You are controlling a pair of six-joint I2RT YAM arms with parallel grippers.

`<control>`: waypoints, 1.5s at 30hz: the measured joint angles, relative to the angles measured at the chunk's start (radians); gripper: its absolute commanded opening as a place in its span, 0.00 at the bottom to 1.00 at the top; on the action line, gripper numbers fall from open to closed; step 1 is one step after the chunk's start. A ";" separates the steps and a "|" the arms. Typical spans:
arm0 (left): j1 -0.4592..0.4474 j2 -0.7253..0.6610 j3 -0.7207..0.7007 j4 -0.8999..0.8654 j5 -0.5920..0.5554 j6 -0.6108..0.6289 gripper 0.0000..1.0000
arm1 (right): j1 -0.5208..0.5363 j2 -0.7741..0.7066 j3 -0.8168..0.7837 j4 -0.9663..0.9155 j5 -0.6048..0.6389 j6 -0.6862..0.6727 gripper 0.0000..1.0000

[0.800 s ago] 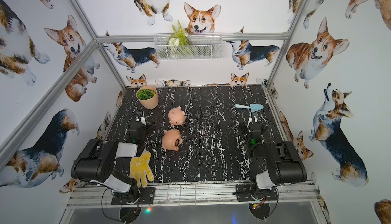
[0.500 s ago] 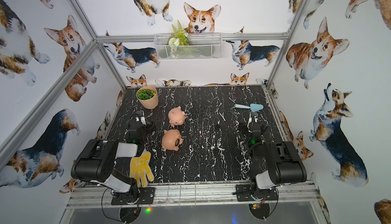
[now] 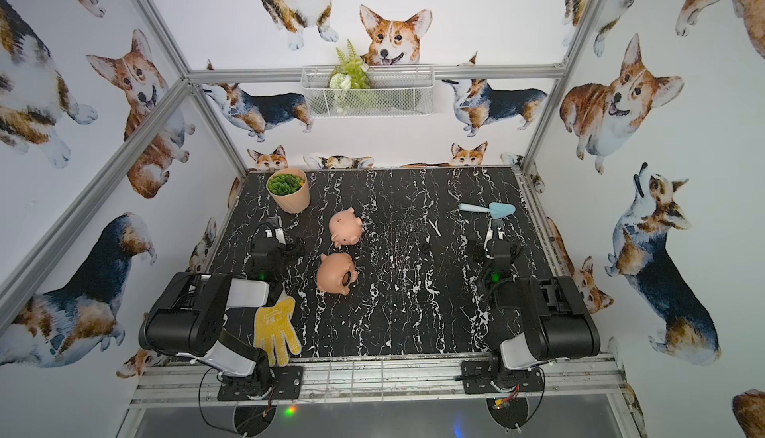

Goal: Close piggy banks
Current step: Pick up the knob at the center of the board.

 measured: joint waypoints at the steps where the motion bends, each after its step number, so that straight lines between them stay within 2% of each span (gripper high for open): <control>1: 0.000 0.000 0.000 0.000 0.000 0.000 1.00 | 0.000 0.000 0.000 0.000 0.000 0.000 1.00; 15: 0.000 -0.001 -0.047 0.051 -0.011 0.000 1.00 | 0.000 0.000 -0.004 0.004 0.004 0.000 1.00; 25: 0.000 -0.002 -0.061 0.076 -0.015 0.000 1.00 | 0.000 -0.017 -0.088 0.112 0.014 0.000 1.00; 28: 0.000 -0.040 -0.061 0.057 -0.021 -0.001 1.00 | 0.000 -0.046 -0.065 0.083 0.014 0.000 1.00; 35: 0.000 -0.293 0.034 -0.178 -0.025 -0.014 1.00 | 0.000 -0.257 0.124 -0.237 0.014 0.010 1.00; 40: -0.003 -0.483 0.196 -0.476 -0.004 -0.139 1.00 | 0.000 -0.381 0.354 -0.634 -0.025 0.185 1.00; 45: -0.007 -0.531 0.478 -0.851 0.019 -0.305 1.00 | 0.000 -0.402 0.568 -0.966 -0.208 0.373 1.00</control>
